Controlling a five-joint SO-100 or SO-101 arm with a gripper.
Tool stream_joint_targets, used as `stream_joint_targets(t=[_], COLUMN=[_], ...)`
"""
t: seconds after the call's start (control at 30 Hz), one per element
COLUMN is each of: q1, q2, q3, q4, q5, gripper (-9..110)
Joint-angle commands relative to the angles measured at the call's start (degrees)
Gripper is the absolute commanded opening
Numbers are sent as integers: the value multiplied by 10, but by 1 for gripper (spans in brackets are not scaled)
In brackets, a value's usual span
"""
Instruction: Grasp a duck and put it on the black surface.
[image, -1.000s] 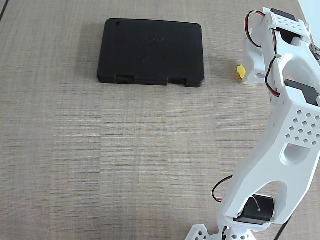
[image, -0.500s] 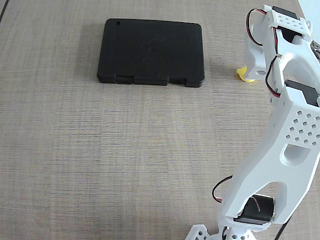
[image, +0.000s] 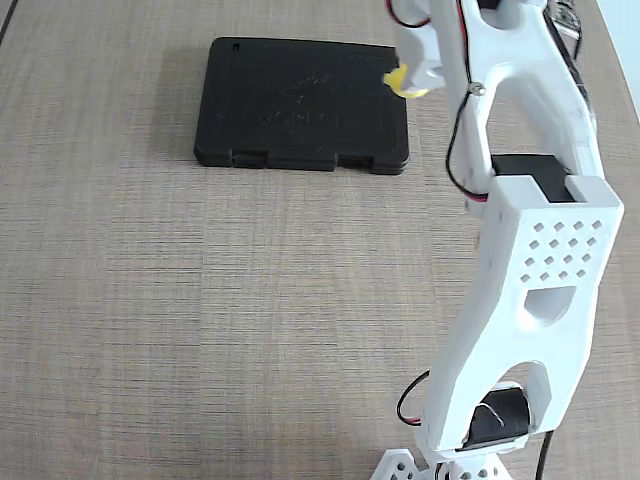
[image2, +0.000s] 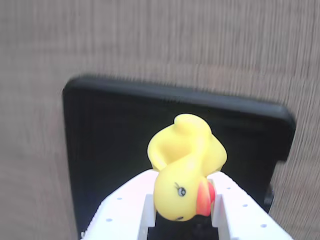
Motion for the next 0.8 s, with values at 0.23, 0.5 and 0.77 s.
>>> stream_joint_targets(t=[0.23,0.5,0.77], q1=[-94,-111,-122], q2=[-99,-156,-163], q3=[-158,-190,-190], q4=[11,10,10], q5=[70,71,71], gripper=[4,4,4])
